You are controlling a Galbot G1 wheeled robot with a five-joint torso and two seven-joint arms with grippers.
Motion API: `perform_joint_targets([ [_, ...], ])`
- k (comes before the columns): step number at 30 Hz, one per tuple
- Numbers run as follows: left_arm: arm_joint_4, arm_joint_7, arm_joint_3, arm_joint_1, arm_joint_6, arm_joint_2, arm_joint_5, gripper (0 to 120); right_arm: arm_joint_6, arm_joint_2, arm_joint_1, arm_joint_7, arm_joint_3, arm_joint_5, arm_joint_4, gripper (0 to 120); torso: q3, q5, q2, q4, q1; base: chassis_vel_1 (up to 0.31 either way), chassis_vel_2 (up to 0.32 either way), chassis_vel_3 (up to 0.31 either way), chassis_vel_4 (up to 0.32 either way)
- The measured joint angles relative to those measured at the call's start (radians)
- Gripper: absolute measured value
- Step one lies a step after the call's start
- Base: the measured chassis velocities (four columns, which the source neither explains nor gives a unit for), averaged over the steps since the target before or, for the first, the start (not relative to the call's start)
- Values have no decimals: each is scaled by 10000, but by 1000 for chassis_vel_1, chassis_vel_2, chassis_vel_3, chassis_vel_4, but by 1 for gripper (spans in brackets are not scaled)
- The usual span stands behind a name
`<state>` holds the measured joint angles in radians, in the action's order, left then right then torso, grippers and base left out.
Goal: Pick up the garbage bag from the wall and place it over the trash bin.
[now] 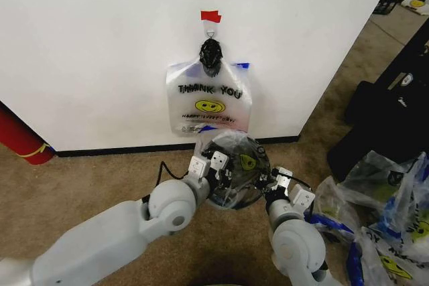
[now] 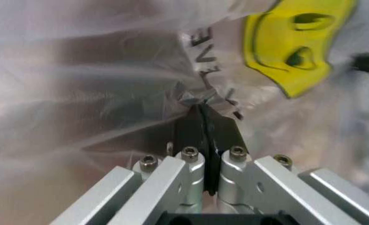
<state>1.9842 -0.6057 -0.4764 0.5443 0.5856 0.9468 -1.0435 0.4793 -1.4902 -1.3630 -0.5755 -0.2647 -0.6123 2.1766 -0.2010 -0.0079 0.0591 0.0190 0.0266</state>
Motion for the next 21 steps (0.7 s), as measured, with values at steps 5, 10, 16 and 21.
perform_joint_targets([
  [5, -622, -151, -85, 10, 12, 837, 188, 0, -47, -48, 28, 36, 8, 92, -170, 0, 0, 1, 0, 5, 0, 0, 0, 0, 0],
  [10, -1133, -226, -257, -75, 111, 1355, 445, 0, -48, -39, 39, 48, 29, 115, -198, 0, 1, 1, 0, 2, 0, 0, 0, 0, 0],
  [16, -2294, -379, -609, -327, 367, 1936, 673, 0, -48, -5, -36, 116, 78, 199, -147, 0, 1, 0, 0, 1, 0, 0, 0, 0, 0],
  [21, -2906, -493, -806, -516, 479, 2148, 756, 0, -48, 52, -69, 126, 75, 197, -64, 0, 1, 0, 0, 3, 0, 0, 0, 0, 0],
])
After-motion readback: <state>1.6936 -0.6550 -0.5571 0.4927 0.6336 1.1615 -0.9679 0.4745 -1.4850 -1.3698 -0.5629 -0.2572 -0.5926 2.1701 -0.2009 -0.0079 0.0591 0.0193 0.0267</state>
